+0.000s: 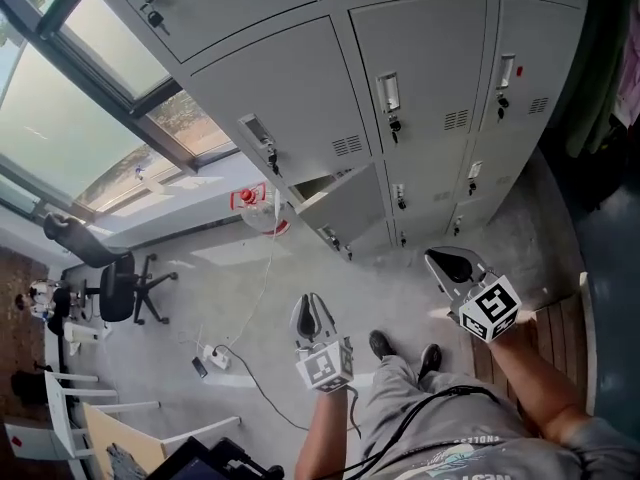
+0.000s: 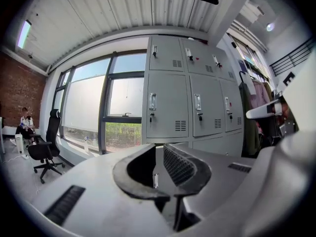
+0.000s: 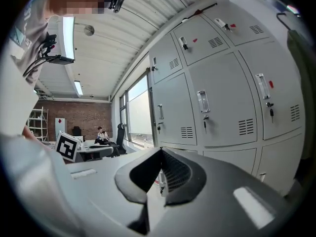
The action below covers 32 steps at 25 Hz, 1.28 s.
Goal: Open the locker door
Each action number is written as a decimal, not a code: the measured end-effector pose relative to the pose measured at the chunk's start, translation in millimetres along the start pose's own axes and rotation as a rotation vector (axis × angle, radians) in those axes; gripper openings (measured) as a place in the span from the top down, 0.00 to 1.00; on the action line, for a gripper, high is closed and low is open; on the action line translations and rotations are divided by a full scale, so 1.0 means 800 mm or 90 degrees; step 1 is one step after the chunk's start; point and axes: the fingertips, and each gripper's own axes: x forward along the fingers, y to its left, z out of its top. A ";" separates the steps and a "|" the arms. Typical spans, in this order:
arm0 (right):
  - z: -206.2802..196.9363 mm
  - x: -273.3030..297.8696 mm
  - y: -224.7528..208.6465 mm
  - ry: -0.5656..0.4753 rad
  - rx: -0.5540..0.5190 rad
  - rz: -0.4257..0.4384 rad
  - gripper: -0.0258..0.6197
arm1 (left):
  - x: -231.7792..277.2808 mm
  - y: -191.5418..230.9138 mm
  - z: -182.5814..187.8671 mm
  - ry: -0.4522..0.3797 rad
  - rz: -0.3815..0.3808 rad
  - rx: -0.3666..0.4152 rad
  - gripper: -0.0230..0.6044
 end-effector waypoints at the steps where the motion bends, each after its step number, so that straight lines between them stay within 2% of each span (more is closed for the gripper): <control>1: 0.003 -0.007 0.004 -0.004 0.000 0.000 0.97 | -0.011 -0.001 0.010 -0.008 -0.003 0.002 0.88; 10: 0.034 -0.063 0.064 -0.057 -0.006 -0.012 0.97 | -0.110 0.002 0.096 -0.058 -0.021 -0.009 0.90; 14: 0.053 -0.089 0.102 -0.080 -0.016 -0.022 0.97 | -0.157 0.001 0.123 -0.103 -0.064 -0.014 0.92; 17: 0.066 -0.118 0.141 -0.096 -0.017 -0.032 0.97 | -0.204 0.011 0.127 -0.096 -0.073 -0.009 0.95; 26: 0.094 -0.236 0.287 -0.135 -0.054 -0.040 0.97 | -0.369 0.027 0.176 -0.167 -0.160 -0.002 0.95; 32: 0.106 -0.307 0.366 -0.138 -0.072 -0.053 0.97 | -0.459 0.033 0.198 -0.175 -0.214 -0.021 0.95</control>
